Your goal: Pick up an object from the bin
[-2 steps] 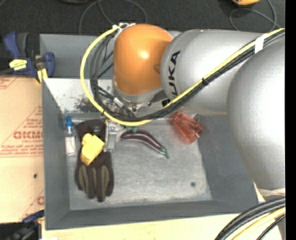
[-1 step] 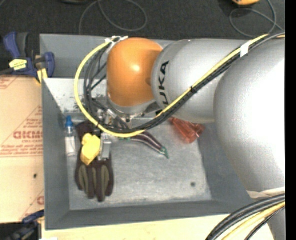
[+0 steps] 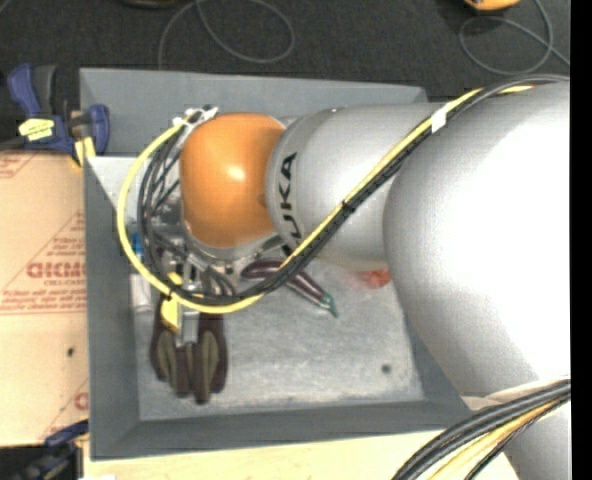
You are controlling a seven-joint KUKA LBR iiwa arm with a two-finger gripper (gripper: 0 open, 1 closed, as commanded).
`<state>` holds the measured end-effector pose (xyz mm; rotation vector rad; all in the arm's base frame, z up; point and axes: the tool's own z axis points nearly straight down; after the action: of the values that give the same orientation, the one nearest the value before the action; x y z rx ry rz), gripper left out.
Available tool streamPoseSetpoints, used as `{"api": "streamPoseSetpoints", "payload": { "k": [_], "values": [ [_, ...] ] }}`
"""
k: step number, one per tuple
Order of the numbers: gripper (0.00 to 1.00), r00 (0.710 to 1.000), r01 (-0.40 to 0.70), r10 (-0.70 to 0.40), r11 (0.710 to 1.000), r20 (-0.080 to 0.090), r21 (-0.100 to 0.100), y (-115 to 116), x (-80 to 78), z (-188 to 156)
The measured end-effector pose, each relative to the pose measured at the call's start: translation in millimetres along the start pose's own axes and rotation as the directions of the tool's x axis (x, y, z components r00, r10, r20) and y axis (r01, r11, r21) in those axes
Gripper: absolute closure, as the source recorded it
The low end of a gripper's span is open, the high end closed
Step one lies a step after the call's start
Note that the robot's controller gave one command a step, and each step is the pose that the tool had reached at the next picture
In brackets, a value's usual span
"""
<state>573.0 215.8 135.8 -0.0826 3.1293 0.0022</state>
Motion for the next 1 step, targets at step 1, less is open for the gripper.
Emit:
{"api": "streamPoseSetpoints", "payload": {
  "k": [1],
  "values": [
    [1.0,0.983,0.181,-0.181,0.983,-0.004,-0.004,-1.5,6.9,58.6]
  ]
}}
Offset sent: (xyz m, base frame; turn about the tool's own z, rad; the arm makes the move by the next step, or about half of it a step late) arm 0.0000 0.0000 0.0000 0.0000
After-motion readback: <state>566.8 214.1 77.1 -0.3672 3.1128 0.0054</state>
